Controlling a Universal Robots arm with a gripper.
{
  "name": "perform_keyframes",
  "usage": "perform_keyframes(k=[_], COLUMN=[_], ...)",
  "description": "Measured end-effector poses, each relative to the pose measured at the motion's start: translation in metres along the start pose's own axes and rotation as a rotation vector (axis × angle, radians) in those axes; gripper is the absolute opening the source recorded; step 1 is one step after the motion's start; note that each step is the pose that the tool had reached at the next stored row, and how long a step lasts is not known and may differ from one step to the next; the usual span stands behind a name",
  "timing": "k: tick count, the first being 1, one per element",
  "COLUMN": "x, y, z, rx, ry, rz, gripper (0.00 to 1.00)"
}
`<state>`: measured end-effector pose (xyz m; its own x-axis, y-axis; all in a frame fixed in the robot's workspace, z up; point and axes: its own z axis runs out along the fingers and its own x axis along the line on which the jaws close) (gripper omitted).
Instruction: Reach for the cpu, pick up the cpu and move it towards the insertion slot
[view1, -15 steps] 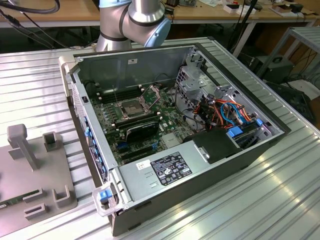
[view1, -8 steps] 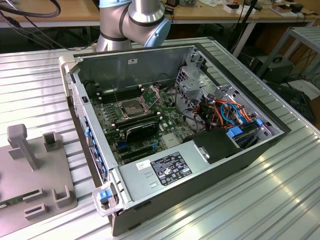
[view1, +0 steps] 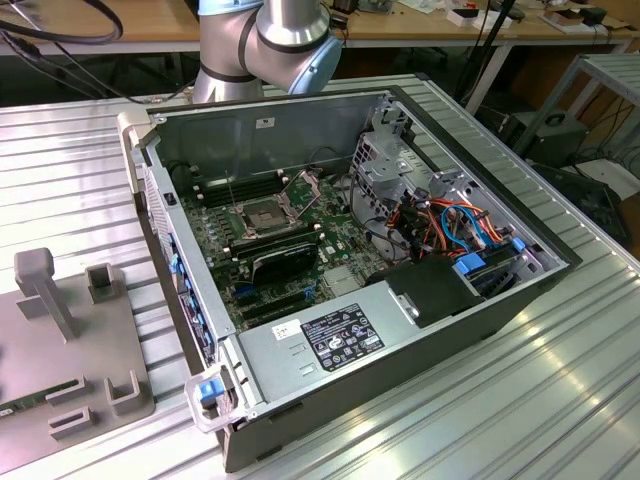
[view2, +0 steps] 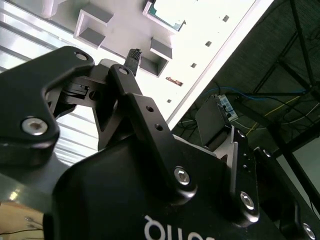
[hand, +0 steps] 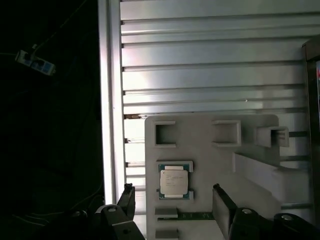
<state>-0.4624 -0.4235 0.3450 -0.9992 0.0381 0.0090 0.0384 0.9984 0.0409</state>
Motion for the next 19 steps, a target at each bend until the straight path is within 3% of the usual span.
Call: perform_keyframes(k=[19], x=[-0.0004], y=[-0.0066], z=[0.0204], rx=[0.0000], ry=[0.0007], rz=[0.000], gripper=[0.72])
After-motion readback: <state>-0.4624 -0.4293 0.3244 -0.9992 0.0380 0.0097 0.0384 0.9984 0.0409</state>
